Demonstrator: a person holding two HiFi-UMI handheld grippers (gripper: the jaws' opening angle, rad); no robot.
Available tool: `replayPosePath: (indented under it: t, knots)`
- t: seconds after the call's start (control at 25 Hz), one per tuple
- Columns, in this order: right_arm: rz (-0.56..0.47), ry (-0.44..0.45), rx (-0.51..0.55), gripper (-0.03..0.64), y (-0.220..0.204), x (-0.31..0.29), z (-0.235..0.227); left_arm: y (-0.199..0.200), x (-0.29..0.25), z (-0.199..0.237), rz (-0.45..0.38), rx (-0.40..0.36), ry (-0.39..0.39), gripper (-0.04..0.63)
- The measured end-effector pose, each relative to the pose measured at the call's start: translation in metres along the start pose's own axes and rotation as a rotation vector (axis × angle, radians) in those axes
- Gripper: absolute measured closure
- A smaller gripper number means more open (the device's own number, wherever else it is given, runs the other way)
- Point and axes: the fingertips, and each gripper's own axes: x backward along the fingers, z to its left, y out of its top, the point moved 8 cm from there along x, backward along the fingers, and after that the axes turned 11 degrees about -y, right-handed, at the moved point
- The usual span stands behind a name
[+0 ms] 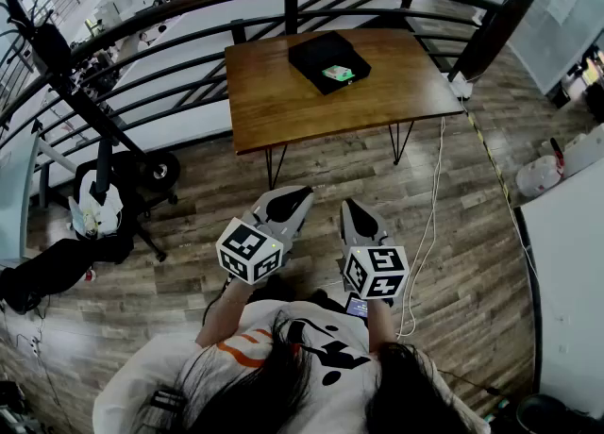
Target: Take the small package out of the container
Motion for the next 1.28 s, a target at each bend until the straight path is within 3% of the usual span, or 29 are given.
replayPosePath:
  t: [0.48, 0.96, 1.28]
  knots:
    - [-0.016, 0.004, -0.001, 0.594, 0.002, 0.005, -0.02, -0.003, -0.016, -0.009, 0.013, -0.004, 0.015, 0.594]
    - [0.022, 0.085, 0.025, 0.594, -0.019, 0.019, -0.05, -0.025, -0.03, -0.036, 0.017, 0.032, 0.089, 0.594]
    - [0.042, 0.11, 0.016, 0.589, -0.022, 0.001, -0.059, -0.025, -0.043, -0.023, 0.037, 0.03, 0.099, 0.594]
